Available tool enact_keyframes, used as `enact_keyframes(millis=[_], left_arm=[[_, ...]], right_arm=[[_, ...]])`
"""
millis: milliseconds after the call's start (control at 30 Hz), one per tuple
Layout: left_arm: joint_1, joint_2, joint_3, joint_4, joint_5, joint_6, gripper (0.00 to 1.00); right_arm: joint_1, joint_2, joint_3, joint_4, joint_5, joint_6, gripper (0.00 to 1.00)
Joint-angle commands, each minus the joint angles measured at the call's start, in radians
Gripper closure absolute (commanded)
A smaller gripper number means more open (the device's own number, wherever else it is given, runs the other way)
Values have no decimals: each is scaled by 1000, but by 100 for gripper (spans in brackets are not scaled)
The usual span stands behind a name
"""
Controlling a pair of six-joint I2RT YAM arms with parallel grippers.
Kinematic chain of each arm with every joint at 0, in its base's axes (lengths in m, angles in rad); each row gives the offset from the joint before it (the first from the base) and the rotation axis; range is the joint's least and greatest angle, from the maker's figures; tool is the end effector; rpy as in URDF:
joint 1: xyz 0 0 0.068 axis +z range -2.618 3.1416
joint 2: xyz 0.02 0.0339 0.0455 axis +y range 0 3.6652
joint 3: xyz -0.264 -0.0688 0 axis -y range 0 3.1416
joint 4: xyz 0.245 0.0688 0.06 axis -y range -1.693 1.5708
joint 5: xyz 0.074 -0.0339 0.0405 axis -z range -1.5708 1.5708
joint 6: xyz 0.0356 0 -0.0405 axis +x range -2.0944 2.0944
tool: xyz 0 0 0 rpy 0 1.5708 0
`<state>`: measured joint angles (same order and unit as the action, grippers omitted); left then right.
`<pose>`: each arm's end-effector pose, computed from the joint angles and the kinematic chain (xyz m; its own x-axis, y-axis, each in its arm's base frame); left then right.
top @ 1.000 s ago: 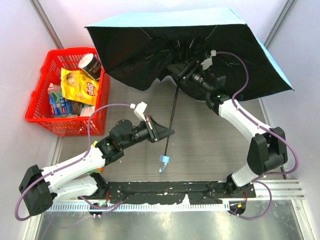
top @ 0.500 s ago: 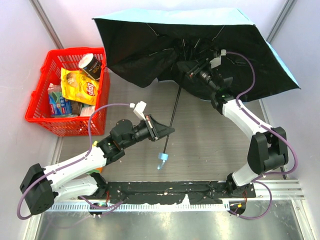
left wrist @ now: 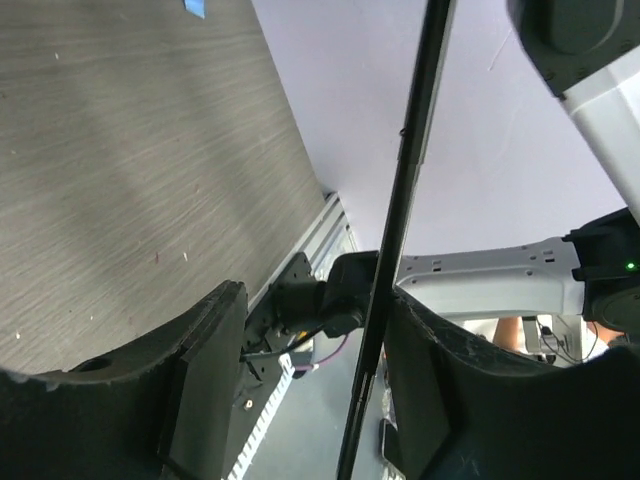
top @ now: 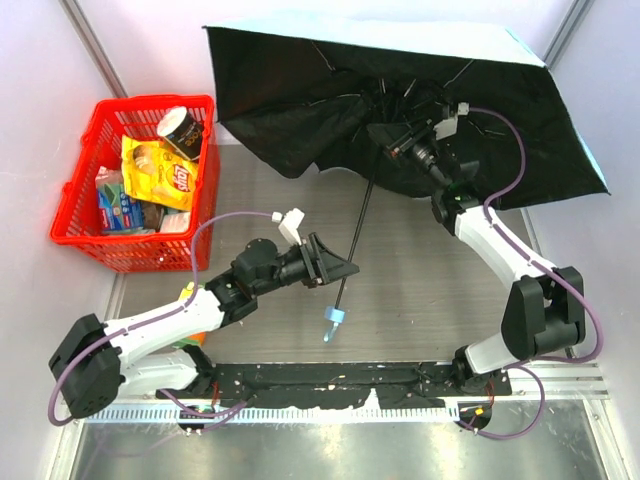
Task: Put away the umbrella
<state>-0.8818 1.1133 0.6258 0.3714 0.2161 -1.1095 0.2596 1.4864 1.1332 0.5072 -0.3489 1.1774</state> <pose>0.1569 -0.2025 0.2760 -0.8292 -0.3691 -0.4199 0.3299 0.2833 -0.9005 0.3396 0.1028 0.3646 -0.4675 0.7739 -0.4272 -0.3546 0.2786 0.8926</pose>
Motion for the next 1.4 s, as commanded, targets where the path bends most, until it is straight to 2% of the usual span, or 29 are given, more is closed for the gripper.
enact_keyframes(millis=[0, 33, 100, 167, 267, 300, 400, 533, 633, 733, 800, 933, 1000, 1133, 1233, 1300, 1333, 1367], left_arm=[[-20, 43, 2, 57, 78, -41, 41], [-25, 54, 9, 72, 89, -46, 47], [-31, 74, 32, 69, 104, -43, 65], [-29, 85, 64, 25, 86, -17, 81], [-20, 95, 149, -51, 55, 58, 98], [-10, 100, 188, -83, 43, 75, 100], [53, 108, 273, -137, -1, 92, 100], [193, 193, 357, -57, 89, 34, 100], [234, 295, 440, 16, 158, -31, 100], [251, 394, 505, 125, 222, -125, 100], [251, 417, 528, 133, 232, -122, 100], [248, 434, 520, 164, 241, -150, 100], [230, 407, 482, 158, 223, -130, 100], [190, 339, 401, 101, 183, -70, 100], [190, 307, 347, 83, 169, -56, 100], [190, 283, 325, 64, 169, -32, 89], [190, 275, 313, 51, 169, -26, 72], [190, 261, 296, 46, 169, -18, 60]], right_arm=[[1, -68, 51, 109, 1, -21, 99], [1, -64, 59, 114, -4, -36, 99], [3, -67, 85, 100, 2, -89, 99], [-2, -64, 141, 25, 36, -161, 99], [-2, -45, 220, -88, 48, -232, 99], [0, -38, 244, -119, 54, -255, 99], [16, -32, 237, -187, 13, -280, 99], [88, -110, 59, -213, 42, -337, 99], [160, -182, -61, -148, 53, -269, 99], [243, -257, -186, -153, 88, -249, 99], [273, -285, -251, -136, 90, -223, 99], [310, -293, -351, -82, 92, -179, 99], [267, -307, -366, -78, 88, -167, 99], [178, -273, -282, -121, 30, -191, 99], [164, -242, -236, -85, 18, -180, 99], [162, -226, -234, -27, 31, -159, 99], [159, -221, -236, 12, 36, -156, 99], [156, -212, -237, 25, 40, -148, 99]])
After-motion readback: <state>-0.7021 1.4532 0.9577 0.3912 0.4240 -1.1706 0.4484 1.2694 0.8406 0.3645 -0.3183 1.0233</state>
